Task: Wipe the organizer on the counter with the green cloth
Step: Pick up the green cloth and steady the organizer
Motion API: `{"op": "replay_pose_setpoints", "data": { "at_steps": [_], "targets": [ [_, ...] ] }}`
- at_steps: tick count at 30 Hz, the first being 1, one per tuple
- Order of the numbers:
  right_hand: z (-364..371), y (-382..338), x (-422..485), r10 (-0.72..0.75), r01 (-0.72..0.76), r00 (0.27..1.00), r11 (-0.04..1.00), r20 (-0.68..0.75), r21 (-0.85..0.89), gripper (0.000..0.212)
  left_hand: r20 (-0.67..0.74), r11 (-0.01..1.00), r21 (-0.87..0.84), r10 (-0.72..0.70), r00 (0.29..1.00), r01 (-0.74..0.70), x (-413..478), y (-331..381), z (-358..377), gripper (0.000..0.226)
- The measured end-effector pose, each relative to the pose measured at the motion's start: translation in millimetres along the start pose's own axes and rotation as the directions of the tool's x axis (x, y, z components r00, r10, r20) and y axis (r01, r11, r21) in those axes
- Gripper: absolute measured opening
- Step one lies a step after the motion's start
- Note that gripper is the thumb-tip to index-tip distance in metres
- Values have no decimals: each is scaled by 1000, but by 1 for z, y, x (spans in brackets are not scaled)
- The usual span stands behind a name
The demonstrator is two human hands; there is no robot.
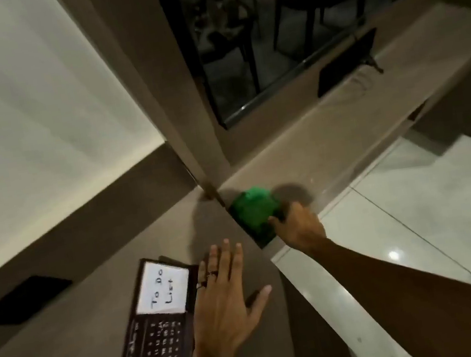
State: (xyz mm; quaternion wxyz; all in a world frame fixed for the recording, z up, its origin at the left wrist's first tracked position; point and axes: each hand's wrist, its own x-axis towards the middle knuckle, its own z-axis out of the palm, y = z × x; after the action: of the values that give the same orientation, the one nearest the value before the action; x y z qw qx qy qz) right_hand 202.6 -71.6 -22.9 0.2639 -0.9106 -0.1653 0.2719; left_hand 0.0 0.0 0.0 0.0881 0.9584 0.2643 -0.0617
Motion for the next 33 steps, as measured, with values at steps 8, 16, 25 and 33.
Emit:
{"op": "replay_pose_setpoints", "data": {
  "at_steps": [8,16,25,33],
  "targets": [
    [46,-8,26,336,-325,941,929,-35,175,84,-3,1000,11,7,1000,-7,11,-2,53,93],
    [44,-22,18,111,-88,993,889,-26,449,46,21,1000,5,-6,1000,6,13,-2,52,93],
    [-15,-32,-36,43,-100,995,443,90,891,32,96,999,-3,40,995,-40,14,-7,24,96],
    [-4,-46,-131,-170,-67,976,370,138,926,44,-236,996,-48,-87,968,78,-71,-37,-72,88]
  ]
}}
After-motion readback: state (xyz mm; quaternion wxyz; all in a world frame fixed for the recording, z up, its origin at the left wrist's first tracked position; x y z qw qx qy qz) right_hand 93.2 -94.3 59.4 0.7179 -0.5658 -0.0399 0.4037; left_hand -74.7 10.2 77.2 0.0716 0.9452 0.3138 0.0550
